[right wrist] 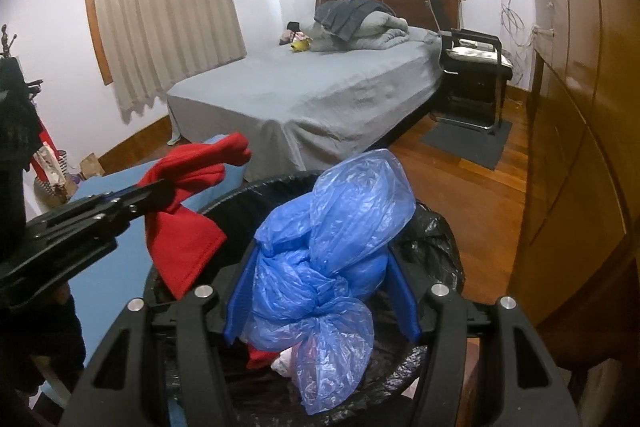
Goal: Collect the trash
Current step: 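Carry the red cloth and blue bag over the bin and open both grippers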
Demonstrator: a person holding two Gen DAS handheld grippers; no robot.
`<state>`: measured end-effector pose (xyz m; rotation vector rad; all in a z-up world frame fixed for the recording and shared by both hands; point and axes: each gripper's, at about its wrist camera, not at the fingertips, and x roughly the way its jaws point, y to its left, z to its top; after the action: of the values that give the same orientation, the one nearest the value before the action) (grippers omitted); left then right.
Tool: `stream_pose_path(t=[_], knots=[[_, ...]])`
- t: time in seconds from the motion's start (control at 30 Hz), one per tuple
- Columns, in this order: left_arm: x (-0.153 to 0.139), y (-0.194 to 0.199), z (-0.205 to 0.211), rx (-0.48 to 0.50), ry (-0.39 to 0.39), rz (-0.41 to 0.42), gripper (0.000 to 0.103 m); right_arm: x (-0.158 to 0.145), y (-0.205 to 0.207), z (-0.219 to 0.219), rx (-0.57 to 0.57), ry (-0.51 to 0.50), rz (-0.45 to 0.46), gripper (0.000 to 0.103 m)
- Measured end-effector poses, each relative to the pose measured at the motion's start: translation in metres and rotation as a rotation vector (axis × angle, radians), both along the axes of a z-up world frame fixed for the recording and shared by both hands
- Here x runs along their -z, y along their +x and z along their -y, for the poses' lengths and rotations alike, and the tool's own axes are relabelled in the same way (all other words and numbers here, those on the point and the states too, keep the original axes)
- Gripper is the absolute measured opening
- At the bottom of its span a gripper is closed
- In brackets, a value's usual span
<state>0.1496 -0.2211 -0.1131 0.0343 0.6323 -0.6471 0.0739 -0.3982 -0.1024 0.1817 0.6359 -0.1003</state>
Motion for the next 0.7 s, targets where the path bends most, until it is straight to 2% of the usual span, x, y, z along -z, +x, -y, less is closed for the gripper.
stream_pose_path(t=[0.13,0.2,0.43,0.53,0.57,0.7], knots=[[0.012,0.009,0.008,0.025,0.015,-0.031,0.022,0.011,0.006,0.002,0.003,0.002,-0.024,0.062],[0.016,0.010,0.007,0.027,0.014,-0.048,0.032,0.018,0.008,0.005,0.010,0.000,-0.040,0.068],[0.016,0.011,-0.003,-0.010,0.009,-0.049,0.045,0.030,0.009,0.014,0.037,0.012,-0.065,0.083],[0.013,0.012,-0.013,-0.042,0.005,-0.049,0.060,0.028,0.007,0.013,0.045,0.005,-0.058,0.093],[0.012,0.012,-0.016,-0.054,0.005,-0.044,0.069,0.027,0.005,0.013,0.050,0.003,-0.054,0.095],[0.005,0.008,-0.034,-0.086,0.004,-0.027,0.079,0.019,0.001,0.010,0.057,0.002,-0.042,0.097]])
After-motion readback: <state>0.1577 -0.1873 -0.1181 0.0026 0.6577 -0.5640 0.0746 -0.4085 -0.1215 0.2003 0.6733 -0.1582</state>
